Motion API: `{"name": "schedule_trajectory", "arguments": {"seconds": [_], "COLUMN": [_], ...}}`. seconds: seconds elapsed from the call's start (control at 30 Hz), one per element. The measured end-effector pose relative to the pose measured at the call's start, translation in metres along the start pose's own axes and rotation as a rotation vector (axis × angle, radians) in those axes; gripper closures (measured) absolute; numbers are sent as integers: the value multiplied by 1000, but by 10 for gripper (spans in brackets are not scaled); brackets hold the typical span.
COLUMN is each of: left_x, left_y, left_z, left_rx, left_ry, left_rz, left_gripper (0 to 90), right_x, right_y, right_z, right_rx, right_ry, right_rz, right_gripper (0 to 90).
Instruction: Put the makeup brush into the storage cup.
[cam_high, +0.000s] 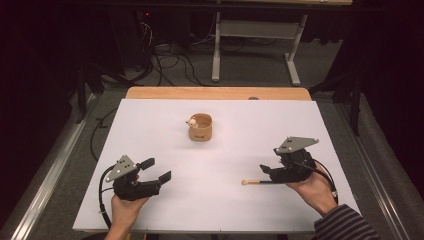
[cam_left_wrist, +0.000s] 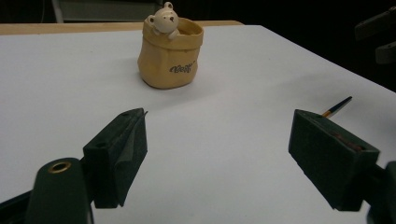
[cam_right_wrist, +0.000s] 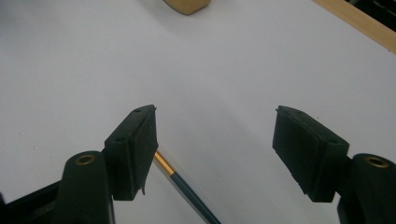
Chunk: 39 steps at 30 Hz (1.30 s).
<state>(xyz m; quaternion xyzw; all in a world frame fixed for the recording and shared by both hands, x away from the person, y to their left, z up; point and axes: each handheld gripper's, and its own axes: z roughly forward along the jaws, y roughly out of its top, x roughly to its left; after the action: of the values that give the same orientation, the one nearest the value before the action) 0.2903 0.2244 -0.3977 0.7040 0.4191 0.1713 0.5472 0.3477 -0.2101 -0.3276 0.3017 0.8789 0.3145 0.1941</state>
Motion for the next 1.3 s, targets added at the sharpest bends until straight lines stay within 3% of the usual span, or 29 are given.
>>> {"name": "schedule_trajectory", "arguments": {"seconds": [1.0, 1.3], "left_x": [0, 0], "left_y": [0, 0], "left_z": [0, 0], "left_rx": [1, 0], "left_ry": [1, 0], "left_rz": [1, 0], "left_gripper": [204, 204], "right_x": [-3, -2], "right_y": [17, 18], "right_z": [6, 12], "right_rx": [224, 276], "right_ry": [38, 61], "right_rz": [-105, -108], "right_gripper": [352, 354]}}
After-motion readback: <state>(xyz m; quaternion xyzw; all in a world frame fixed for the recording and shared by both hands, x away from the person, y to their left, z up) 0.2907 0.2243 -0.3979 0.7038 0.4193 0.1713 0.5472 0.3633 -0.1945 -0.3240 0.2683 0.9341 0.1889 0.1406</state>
